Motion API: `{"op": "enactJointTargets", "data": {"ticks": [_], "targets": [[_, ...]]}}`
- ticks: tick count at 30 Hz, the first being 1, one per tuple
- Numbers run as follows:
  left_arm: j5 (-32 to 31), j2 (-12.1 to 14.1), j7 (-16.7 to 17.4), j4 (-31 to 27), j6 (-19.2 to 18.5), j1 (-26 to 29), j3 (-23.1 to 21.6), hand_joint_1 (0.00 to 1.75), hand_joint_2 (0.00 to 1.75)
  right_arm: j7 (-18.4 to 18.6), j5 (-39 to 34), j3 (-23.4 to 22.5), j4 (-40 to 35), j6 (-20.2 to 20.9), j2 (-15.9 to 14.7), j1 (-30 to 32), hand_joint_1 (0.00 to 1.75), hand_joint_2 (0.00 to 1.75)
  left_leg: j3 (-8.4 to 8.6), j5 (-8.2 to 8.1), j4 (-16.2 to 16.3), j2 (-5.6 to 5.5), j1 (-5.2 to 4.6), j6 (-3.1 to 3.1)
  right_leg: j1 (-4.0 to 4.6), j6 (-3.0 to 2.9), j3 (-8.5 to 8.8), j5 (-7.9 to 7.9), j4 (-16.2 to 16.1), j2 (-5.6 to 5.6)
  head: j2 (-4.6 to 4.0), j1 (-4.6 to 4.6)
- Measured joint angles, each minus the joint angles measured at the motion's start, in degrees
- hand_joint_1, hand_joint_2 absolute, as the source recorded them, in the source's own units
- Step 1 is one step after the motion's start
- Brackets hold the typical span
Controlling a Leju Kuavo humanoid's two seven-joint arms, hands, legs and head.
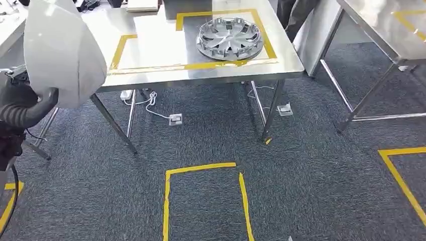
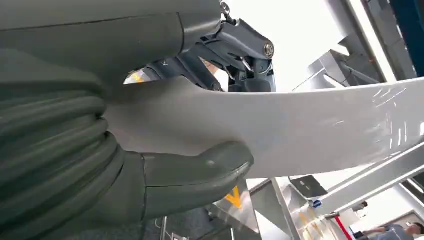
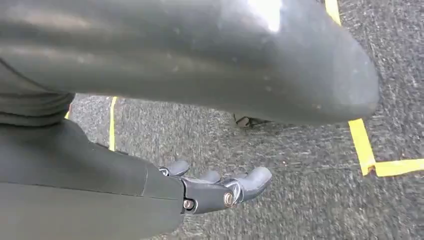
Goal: Take the parts from the cabinet and place them on the table.
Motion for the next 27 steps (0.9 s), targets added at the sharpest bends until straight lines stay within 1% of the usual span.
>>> {"op": "enactJointTargets", "data": {"ticks": [1,2,3,4,5,6,7,8,9,10,11,12,13,14,15,16,17,18,19,20,21,22,23,24,25,26,27], "targets": [[0.04,0.00,-0.07,0.15,0.00,0.15,0.00,1.75,1.75,0.00,-0.02,0.02,0.00,0.00,0.00,0.06,0.00,0.00,-0.74,0.87,0.44,0.00,0.01,0.02,0.00,0.05,0.28,-0.23,0.01,0.01,0.00,0.02],[0.04,0.02,-0.13,0.22,0.00,0.19,0.00,1.75,1.75,0.02,-0.02,0.00,0.00,0.00,0.02,0.14,0.00,0.00,-0.19,2.98,-1.53,0.01,0.01,0.13,0.00,0.13,0.67,-0.48,0.01,0.01,0.00,0.02],[0.07,0.07,-0.24,0.22,0.00,0.17,0.00,1.75,1.75,0.02,-0.02,0.00,0.00,0.00,0.02,0.17,0.00,0.00,1.50,6.03,-5.73,0.05,0.01,0.24,-0.01,0.28,1.21,-0.83,0.02,0.01,0.00,0.02],[0.09,0.15,-0.37,0.22,0.00,0.13,0.00,1.75,1.75,0.02,-0.02,0.00,0.00,0.00,0.02,0.17,0.00,0.00,3.86,9.19,-11.00,0.13,0.01,0.45,-0.01,0.47,1.82,-1.23,0.02,0.02,0.00,0.02],[0.15,0.26,-0.41,0.26,0.02,0.08,0.00,1.75,1.75,-0.02,-0.02,0.00,0.00,0.00,0.02,0.16,0.00,0.00,5.51,10.65,-15.43,0.40,-0.03,0.79,0.00,0.82,2.10,-1.63,0.01,0.02,0.00,0.02],[0.20,0.26,-0.55,0.33,0.04,-0.09,0.00,1.75,1.75,-0.02,-0.04,0.00,0.00,0.00,0.02,0.04,0.00,0.00,6.69,9.62,-16.39,0.39,-0.52,1.07,0.39,1.27,2.00,-1.95,0.28,0.12,0.02,-0.02],[0.20,0.26,-0.57,0.35,0.09,-0.08,0.00,1.75,1.75,0.00,-0.04,0.00,0.00,0.00,0.00,0.03,0.00,0.00,6.58,9.19,-16.54,0.31,-0.47,1.71,0.35,1.54,1.82,-1.93,0.17,0.05,0.00,0.07],[0.20,0.26,-0.59,0.35,0.15,0.03,0.00,1.75,1.75,-0.02,-0.07,0.00,0.00,-0.02,0.00,0.07,0.00,0.00,6.45,9.13,-16.64,0.17,-0.49,1.88,0.34,1.75,1.90,-1.93,-0.01,0.02,0.02,0.07],[0.20,0.28,-0.59,0.37,0.15,0.10,0.00,1.75,1.75,0.00,-0.09,0.00,0.02,-0.02,0.00,0.10,0.00,0.00,6.41,8.89,-16.59,0.03,-0.53,2.27,0.28,2.03,2.09,-2.00,-0.31,-0.10,0.02,0.20],[0.20,0.28,-0.63,0.35,0.17,0.09,0.00,1.75,1.75,0.00,-0.09,0.00,0.00,-0.02,-0.02,0.04,0.00,0.00,6.81,8.95,-16.95,-0.06,-0.16,2.68,0.55,2.53,2.33,-2.39,-0.27,-0.18,0.02,0.13],[0.20,0.28,-0.65,0.31,0.17,0.07,-0.02,1.75,1.75,-0.04,-0.09,0.00,0.00,-0.02,-0.11,0.07,0.00,0.00,7.19,8.83,-17.11,-0.06,0.00,3.01,0.29,2.78,2.00,-2.72,0.70,-0.13,0.00,0.20],[0.20,0.28,-0.74,0.31,0.22,-0.07,-0.02,1.75,1.75,-0.04,-0.09,0.00,0.00,0.09,-0.09,0.04,0.00,0.00,7.44,8.55,-17.13,0.02,0.01,3.46,0.33,3.01,0.49,-3.84,3.51,-0.10,0.00,0.33],[0.20,0.26,-0.74,0.31,0.26,-0.07,-0.09,1.75,1.75,-0.04,-0.09,0.00,0.00,0.13,-0.09,-0.05,0.00,0.00,7.60,8.39,-17.10,0.06,-0.06,3.69,0.24,3.13,-2.17,-5.39,7.92,-0.10,0.00,0.33],[0.20,0.24,-0.74,0.31,0.31,0.02,-0.15,1.75,1.75,-0.04,-0.09,0.00,0.00,0.15,-0.09,0.01,0.00,0.00,7.76,8.15,-17.09,0.06,-0.14,3.84,0.23,3.23,-5.22,-7.03,12.82,-0.11,0.02,0.33],[0.20,0.22,-0.74,0.33,0.33,0.10,-0.17,1.75,1.75,-0.04,-0.09,0.00,0.00,0.15,-0.11,0.10,0.00,0.00,7.98,7.88,-17.07,0.03,-0.22,3.93,0.25,3.26,-7.91,-7.76,16.68,-0.10,0.02,0.33],[0.20,0.20,-0.74,0.33,0.33,0.21,-0.18,1.75,1.75,-0.04,-0.09,0.00,0.00,0.17,-0.11,0.21,0.00,0.00,8.28,7.60,-17.06,-0.01,-0.25,3.95,0.25,3.21,-9.38,-7.15,17.99,-0.11,0.00,0.35],[0.20,0.20,-0.74,0.33,0.35,0.30,-0.20,1.75,1.75,-0.04,-0.09,0.00,0.00,0.18,-0.11,0.31,0.00,0.00,8.77,7.25,-17.05,-0.10,-0.28,3.90,0.25,3.07,-9.39,-5.02,16.46,-0.10,0.00,0.33],[0.20,0.20,-0.74,0.33,0.37,0.31,-0.17,1.75,1.75,-0.04,-0.09,0.00,0.02,0.24,-0.15,0.36,0.00,0.00,9.32,6.84,-17.03,-0.17,-0.30,3.79,0.28,2.83,-8.10,-1.88,12.51,-0.10,0.00,0.35],[0.20,0.20,-0.74,0.33,0.46,0.30,-0.20,1.75,1.75,-0.04,-0.07,0.00,0.02,0.35,-0.20,0.36,0.00,0.00,9.98,6.41,-17.02,-0.22,-0.32,3.62,0.34,2.50,-5.90,1.42,7.07,-0.10,0.00,0.37],[0.20,0.20,-0.74,0.33,0.55,0.30,-0.20,1.75,1.75,-0.04,-0.04,0.00,0.02,0.35,-0.26,0.36,0.00,0.00,10.42,5.96,-17.03,-0.21,-0.32,3.43,0.44,2.03,-3.84,4.04,2.03,-0.08,0.02,0.35],[0.20,0.20,-0.76,0.35,0.59,0.24,-0.20,1.75,1.75,-0.04,-0.04,0.00,0.02,0.35,-0.35,0.34,0.00,0.00,10.47,5.54,-16.88,-0.29,-0.71,3.07,0.87,1.73,-3.03,2.94,0.60,0.01,0.02,0.31],[0.20,0.20,-0.76,0.35,0.65,0.22,-0.20,1.75,1.75,-0.02,-0.02,0.00,0.02,0.42,-0.35,0.27,0.00,0.00,10.39,5.40,-16.84,-0.42,-0.69,2.77,0.72,1.66,-2.66,2.63,0.09,-0.03,0.00,0.26],[0.20,0.20,-0.76,0.35,0.68,0.23,-0.20,1.75,1.75,-0.04,-0.02,0.00,0.02,0.42,-0.35,0.28,0.00,0.00,10.43,5.31,-17.02,-0.40,-0.64,2.52,0.82,1.47,-2.72,2.49,0.03,0.01,0.02,0.28],[0.20,0.20,-0.79,0.33,0.70,0.23,-0.20,1.75,1.75,-0.04,-0.02,0.00,0.02,0.42,-0.35,0.32,0.00,0.00,10.58,5.25,-17.26,-0.38,-0.60,2.19,0.87,1.15,-2.71,2.28,0.05,0.03,0.02,0.30],[0.20,0.24,-0.81,0.24,0.74,0.23,-0.17,1.75,1.75,-0.02,-0.02,0.00,0.02,0.42,-0.35,0.27,0.00,0.00,11.03,4.99,-17.47,-0.40,-0.68,1.72,0.64,0.81,-2.18,2.24,-0.40,0.00,0.00,0.31],[0.20,0.33,-0.85,0.06,0.85,0.47,-0.15,1.75,1.75,-0.04,-0.02,0.00,0.02,0.37,-0.35,0.43,0.00,0.00,11.12,4.62,-17.04,-0.14,-0.43,1.43,0.30,0.58,-1.31,2.25,-0.96,0.00,0.00,0.24],[0.22,0.35,-1.03,0.04,0.85,0.28,-0.15,1.75,1.75,-0.02,-0.02,0.00,0.02,0.37,-0.35,0.43,0.00,0.00,10.31,3.80,-14.95,0.00,-0.50,1.12,0.19,0.10,-0.78,1.94,-1.11,-0.03,0.00,-0.13]]}}
